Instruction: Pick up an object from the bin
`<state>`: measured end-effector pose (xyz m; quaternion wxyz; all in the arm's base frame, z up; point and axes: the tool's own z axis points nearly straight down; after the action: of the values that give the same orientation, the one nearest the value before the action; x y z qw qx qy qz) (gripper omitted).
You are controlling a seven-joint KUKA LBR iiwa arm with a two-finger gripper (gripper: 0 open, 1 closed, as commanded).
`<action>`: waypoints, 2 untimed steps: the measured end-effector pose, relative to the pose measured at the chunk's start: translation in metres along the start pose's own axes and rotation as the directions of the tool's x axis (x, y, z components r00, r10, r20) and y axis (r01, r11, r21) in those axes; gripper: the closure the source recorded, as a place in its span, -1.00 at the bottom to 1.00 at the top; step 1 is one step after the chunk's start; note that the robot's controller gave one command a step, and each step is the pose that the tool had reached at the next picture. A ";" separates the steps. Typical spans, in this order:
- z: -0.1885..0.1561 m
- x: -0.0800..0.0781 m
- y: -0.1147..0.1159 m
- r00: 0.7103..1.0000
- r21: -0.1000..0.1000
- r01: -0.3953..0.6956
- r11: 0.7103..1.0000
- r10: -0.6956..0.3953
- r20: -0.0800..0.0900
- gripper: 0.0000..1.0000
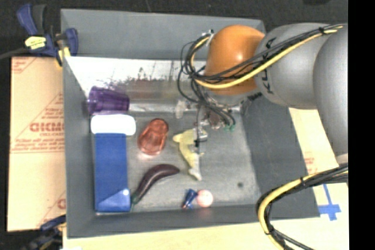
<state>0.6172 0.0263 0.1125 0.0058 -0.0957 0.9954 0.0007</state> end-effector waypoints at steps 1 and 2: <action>0.011 0.010 -0.025 0.997 -0.002 0.073 0.997 -0.073 -0.011 -1.00; -0.016 0.008 -0.027 0.992 0.001 0.124 0.992 -0.124 -0.003 -1.00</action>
Offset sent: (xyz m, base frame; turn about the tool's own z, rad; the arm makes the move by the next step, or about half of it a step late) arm -0.0080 -0.0308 -0.0125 -0.4638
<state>0.6139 -0.0023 0.1284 0.0043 -0.1575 0.9875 -0.0005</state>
